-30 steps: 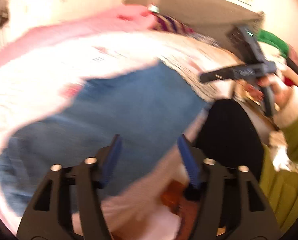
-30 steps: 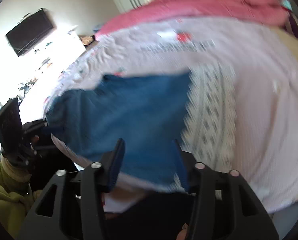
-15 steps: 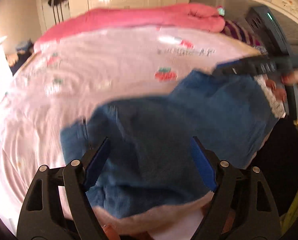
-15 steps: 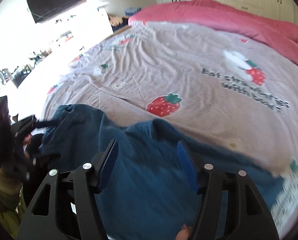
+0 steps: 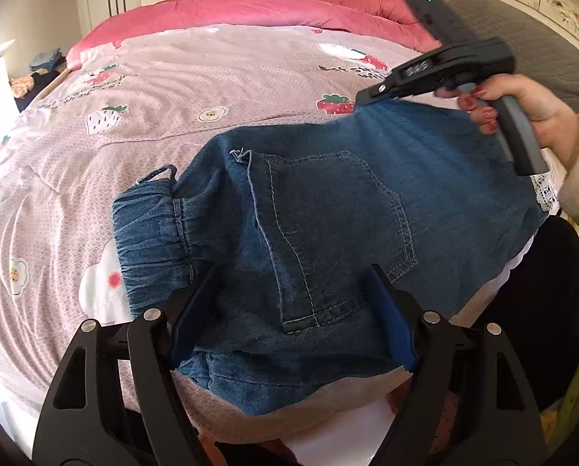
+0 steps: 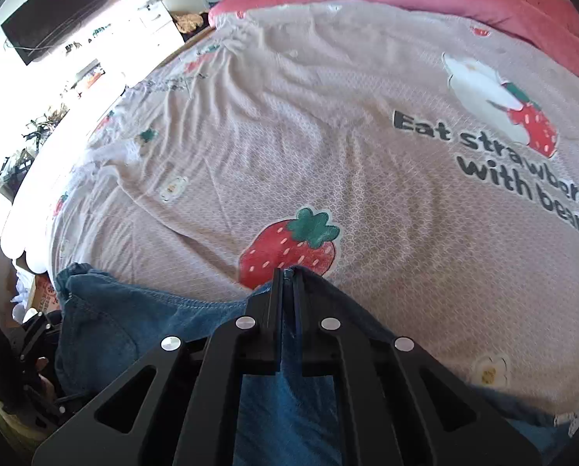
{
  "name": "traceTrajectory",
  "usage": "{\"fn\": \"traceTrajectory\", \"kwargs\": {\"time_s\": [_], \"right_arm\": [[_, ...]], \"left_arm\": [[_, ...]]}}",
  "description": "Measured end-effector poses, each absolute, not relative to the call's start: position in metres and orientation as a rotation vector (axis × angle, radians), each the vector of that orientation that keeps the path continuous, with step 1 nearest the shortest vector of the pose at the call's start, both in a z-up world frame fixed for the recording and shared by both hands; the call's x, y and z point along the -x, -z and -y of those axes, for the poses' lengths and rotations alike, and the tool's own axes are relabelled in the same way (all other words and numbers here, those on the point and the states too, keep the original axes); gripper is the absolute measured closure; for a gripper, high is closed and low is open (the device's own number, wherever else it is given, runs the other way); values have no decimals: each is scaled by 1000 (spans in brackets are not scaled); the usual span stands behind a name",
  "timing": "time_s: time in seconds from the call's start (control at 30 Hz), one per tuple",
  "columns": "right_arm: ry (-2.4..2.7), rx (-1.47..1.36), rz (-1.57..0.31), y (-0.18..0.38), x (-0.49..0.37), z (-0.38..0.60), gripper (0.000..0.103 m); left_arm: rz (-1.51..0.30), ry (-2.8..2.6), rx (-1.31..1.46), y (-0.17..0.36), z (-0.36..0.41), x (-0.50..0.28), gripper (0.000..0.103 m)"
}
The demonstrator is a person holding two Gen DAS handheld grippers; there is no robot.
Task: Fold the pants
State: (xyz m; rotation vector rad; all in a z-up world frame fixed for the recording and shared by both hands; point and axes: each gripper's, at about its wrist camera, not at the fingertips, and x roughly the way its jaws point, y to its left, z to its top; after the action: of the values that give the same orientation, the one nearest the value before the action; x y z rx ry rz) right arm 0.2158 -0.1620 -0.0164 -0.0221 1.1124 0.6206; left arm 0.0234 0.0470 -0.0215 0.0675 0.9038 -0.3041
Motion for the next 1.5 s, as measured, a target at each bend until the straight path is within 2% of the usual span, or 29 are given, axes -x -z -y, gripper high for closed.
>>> {"fn": "traceTrajectory", "kwargs": {"time_s": [0.13, 0.27, 0.3, 0.4, 0.6, 0.7, 0.8, 0.97, 1.0, 1.03, 1.07, 1.1, 1.27, 1.5], "right_arm": [[-642, -26, -1121, 26, -223, 171, 99], [-613, -100, -1025, -7, -218, 209, 93], [-606, -119, -997, -18, -213, 224, 90], [-555, -141, -926, -45, -190, 272, 65], [-345, -140, -850, -58, -132, 379, 45], [-243, -124, -871, -46, -119, 412, 45], [-243, -226, -903, -31, -119, 432, 45], [-257, -345, -956, -15, -137, 435, 45], [-260, -354, -974, -11, -142, 434, 45], [-267, -353, -981, -8, -144, 431, 58], [-281, -346, -990, -6, -146, 428, 72], [-304, -336, -999, -5, -146, 425, 99], [-287, -259, -979, -6, -135, 432, 100], [-278, -243, -983, 21, -139, 435, 100]], "left_arm": [[-904, 305, -58, 21, -48, -24, 33], [-901, 304, -50, 21, -50, -25, 33], [-897, 305, -45, 20, -50, -24, 33], [-883, 310, -31, 13, -53, -21, 33], [-800, 377, 19, -29, -47, -11, 25], [-745, 409, -21, -56, -22, -16, 21], [-725, 492, -34, -69, 19, -36, 21], [-809, 592, -12, -43, 89, -99, 24], [-839, 578, -15, -34, 98, -112, 31], [-866, 567, -22, -26, 106, -122, 35], [-896, 542, -34, -15, 114, -134, 42], [-925, 510, -46, -5, 119, -144, 44], [-996, 415, -53, 30, 117, -170, 57], [-989, 423, -57, 36, 116, -174, 57]]}}
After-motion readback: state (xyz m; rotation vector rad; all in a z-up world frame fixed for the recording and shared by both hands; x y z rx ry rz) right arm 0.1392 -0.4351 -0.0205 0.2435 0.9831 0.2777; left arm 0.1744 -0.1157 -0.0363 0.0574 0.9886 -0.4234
